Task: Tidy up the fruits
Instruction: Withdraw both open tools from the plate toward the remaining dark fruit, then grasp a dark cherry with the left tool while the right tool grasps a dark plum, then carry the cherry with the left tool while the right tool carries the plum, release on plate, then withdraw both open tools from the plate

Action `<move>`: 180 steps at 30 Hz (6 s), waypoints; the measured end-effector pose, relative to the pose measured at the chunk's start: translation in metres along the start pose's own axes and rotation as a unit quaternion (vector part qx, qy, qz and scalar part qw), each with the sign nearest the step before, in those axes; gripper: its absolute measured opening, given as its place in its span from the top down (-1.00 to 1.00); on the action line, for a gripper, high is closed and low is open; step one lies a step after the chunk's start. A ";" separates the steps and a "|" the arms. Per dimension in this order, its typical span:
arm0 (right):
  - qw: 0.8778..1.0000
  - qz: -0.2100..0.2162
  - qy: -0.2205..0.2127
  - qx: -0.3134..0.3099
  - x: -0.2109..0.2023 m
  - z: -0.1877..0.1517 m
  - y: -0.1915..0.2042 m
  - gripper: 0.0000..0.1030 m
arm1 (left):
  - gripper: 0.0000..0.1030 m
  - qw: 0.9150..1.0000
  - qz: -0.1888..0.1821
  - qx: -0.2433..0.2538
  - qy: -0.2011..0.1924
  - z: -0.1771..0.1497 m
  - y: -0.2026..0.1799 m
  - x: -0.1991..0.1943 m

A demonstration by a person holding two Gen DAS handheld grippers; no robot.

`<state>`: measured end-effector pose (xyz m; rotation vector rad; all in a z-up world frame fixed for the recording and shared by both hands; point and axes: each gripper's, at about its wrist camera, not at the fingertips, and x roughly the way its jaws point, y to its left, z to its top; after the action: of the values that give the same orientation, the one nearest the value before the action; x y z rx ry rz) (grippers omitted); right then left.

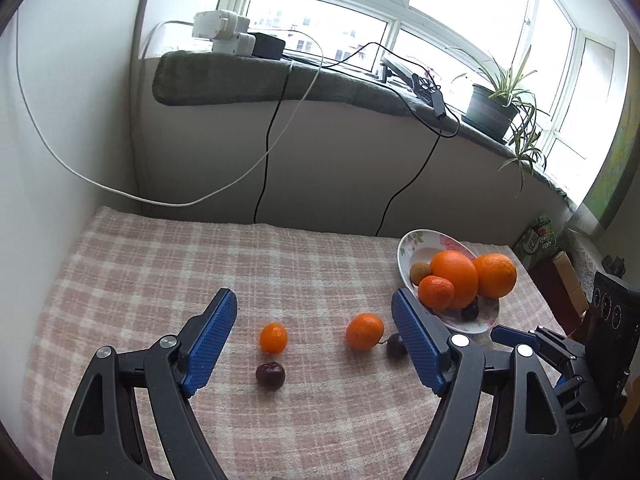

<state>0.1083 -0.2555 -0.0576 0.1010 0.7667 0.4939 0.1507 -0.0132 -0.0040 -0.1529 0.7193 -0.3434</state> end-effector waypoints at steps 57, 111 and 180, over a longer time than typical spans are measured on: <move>0.992 -0.102 0.076 -0.023 0.099 0.009 0.019 0.45 | 0.57 0.995 0.001 -0.002 0.102 -0.058 0.032 0.054; 0.995 -0.085 -0.046 0.011 -0.024 0.077 -0.089 0.46 | 0.57 0.991 -0.105 0.052 0.057 0.030 -0.095 0.102; 0.991 -0.106 -0.056 0.062 -0.026 0.096 -0.120 -0.71 | -0.43 0.991 -0.087 0.072 0.076 0.045 -0.119 0.129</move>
<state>0.2053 -0.3647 -0.0030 0.1608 0.6879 0.2369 0.2406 -0.1696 -0.0194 -0.0541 0.8301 -0.5772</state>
